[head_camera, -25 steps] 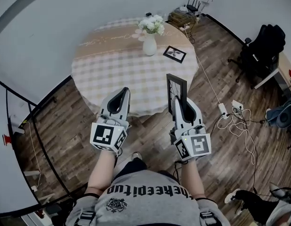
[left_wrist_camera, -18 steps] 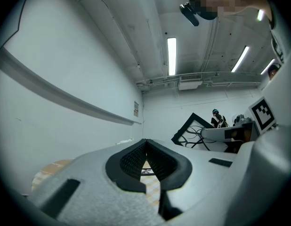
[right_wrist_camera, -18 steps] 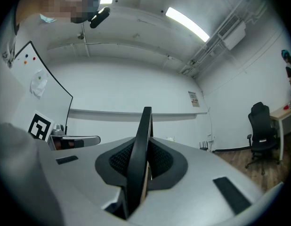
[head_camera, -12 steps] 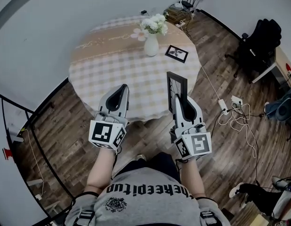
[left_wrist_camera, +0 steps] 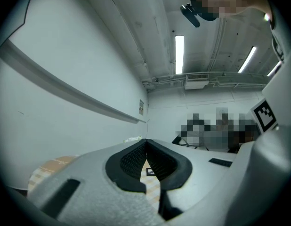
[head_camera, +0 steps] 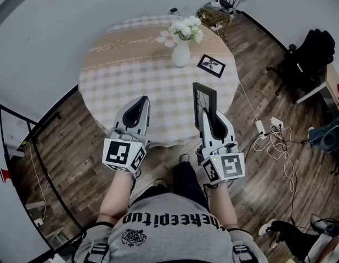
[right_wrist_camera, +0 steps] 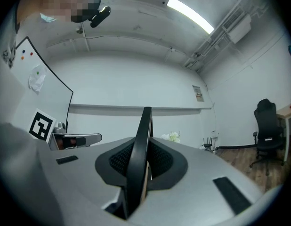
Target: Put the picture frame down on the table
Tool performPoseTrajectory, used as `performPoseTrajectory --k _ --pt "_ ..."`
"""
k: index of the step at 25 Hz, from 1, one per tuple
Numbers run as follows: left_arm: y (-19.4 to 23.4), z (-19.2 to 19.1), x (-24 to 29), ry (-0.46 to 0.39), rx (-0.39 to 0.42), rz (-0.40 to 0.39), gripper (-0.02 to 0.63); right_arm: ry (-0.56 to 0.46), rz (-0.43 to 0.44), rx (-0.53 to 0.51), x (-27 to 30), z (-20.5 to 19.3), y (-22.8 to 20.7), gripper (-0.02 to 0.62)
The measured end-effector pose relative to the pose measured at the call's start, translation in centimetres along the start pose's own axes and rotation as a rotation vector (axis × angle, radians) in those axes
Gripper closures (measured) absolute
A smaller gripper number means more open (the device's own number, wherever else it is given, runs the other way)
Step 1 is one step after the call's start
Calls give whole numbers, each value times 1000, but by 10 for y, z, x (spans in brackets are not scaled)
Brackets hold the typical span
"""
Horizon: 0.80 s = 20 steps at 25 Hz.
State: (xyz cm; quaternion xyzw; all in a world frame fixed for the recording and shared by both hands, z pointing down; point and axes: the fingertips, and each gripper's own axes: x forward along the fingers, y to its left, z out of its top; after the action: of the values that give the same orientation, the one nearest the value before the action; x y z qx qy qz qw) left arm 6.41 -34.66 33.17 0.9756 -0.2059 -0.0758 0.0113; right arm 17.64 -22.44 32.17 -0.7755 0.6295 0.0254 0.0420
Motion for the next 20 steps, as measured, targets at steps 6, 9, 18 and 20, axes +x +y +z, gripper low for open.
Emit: performPoseTrajectory --k 6,9,18,20 --pt "8 -5 23 -9 5 74 591 14 76 11 32 -6 -20 546" --pt "15 -6 36 -13 6 120 591 28 122 16 53 -10 -30 546" --pt "34 -15 55 3 9 278 591 95 259 54 108 -35 -49 546" --pt "38 -19 57 6 9 308 591 112 287 65 118 -44 -51 546"
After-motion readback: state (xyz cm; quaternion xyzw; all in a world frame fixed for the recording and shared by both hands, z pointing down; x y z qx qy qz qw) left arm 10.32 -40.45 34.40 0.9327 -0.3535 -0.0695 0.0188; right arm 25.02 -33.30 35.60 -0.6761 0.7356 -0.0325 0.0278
